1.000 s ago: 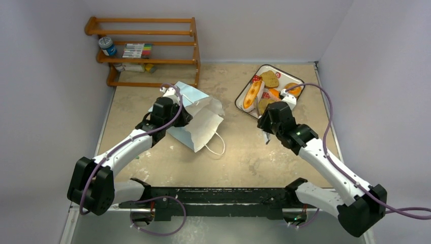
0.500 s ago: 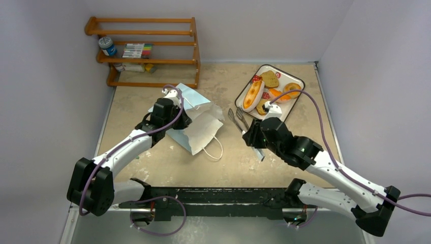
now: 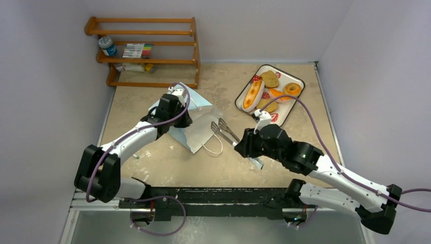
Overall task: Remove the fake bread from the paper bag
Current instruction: Take out the fake bread from the paper bag.
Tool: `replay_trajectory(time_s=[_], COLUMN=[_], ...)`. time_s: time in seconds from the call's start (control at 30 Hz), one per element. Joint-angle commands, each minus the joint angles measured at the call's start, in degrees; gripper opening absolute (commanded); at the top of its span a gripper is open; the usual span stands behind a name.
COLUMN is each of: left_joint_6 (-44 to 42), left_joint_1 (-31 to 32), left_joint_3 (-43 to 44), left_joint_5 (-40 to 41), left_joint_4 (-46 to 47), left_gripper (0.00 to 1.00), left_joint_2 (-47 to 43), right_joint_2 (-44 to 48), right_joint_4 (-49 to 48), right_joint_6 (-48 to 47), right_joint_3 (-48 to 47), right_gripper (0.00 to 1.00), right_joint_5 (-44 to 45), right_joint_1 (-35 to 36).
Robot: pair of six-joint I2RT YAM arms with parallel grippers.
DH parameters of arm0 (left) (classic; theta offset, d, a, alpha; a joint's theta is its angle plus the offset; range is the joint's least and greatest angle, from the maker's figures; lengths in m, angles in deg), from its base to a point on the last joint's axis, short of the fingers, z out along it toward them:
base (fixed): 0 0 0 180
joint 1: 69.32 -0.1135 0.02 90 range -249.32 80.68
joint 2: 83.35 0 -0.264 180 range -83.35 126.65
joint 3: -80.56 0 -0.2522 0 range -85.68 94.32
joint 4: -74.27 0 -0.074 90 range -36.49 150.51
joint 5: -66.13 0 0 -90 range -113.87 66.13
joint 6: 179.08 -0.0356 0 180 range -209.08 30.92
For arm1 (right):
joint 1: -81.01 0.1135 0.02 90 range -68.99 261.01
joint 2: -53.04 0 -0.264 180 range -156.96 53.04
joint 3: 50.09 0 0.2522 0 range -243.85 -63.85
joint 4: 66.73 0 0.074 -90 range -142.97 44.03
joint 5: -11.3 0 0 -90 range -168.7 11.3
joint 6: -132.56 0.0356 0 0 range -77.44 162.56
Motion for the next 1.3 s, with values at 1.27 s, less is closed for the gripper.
replay_trajectory(time_s=[1.27], left_joint_6=[0.8], left_joint_1=[-0.5], left_joint_3=[4.2], left_joint_5=[-8.4], left_joint_4=[-4.1], left_gripper=[0.0], left_joint_2=[-1.9], right_joint_2=[-30.4], right_joint_4=[-54.5], right_joint_6=[12.2], right_joint_3=[10.7], right_gripper=[0.42], right_joint_5=[-22.4], right_joint_1=[-7.5])
